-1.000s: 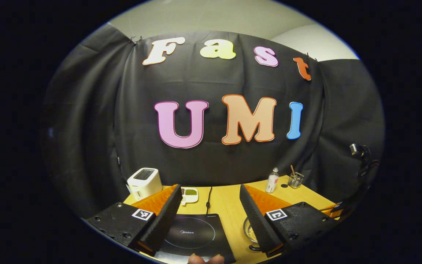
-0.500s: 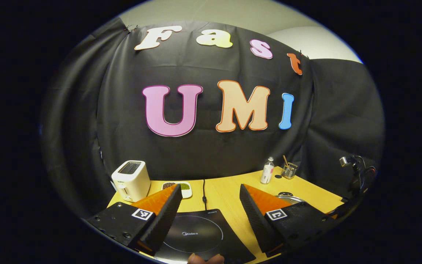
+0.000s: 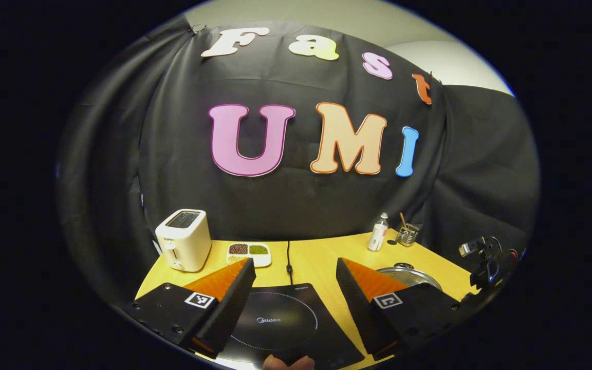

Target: First push the handle of the pot to place it horizontally, then grasp the pot with both hands and set it on the induction cooktop.

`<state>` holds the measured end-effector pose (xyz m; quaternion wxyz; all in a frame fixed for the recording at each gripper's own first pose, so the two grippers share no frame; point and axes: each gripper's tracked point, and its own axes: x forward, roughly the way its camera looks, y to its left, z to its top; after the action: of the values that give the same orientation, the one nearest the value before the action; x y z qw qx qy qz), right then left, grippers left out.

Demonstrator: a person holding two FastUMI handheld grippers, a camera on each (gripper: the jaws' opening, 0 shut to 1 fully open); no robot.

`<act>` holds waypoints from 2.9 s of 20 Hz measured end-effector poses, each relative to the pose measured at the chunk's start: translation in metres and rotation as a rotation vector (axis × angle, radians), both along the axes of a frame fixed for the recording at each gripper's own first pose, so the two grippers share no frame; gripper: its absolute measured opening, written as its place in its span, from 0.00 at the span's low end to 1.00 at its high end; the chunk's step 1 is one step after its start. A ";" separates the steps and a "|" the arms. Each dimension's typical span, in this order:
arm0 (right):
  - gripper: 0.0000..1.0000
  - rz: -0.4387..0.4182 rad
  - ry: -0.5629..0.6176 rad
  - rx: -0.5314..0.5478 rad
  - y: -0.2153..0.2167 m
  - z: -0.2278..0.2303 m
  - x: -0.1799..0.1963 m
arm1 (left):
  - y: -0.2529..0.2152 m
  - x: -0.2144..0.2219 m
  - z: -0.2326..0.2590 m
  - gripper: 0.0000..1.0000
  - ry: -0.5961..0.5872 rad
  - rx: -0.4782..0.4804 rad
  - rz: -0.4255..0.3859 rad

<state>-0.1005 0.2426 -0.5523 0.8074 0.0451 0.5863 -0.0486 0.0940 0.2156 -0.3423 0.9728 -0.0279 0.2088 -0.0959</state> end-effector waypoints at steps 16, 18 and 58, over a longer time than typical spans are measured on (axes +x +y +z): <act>0.00 0.057 0.051 0.032 0.040 -0.012 -0.002 | 0.027 -0.009 -0.003 0.96 0.002 0.014 0.036; 0.03 0.063 0.056 0.036 0.044 -0.014 -0.003 | 0.029 -0.008 -0.004 0.96 0.001 0.015 0.037; 0.06 -0.036 -0.105 0.138 0.057 0.009 0.092 | -0.012 -0.032 -0.020 0.96 0.095 0.018 -0.066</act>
<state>-0.0081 0.2996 -0.5437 0.8308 0.1137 0.5444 -0.0203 0.0625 0.2039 -0.3620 0.9583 -0.0167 0.2565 -0.1245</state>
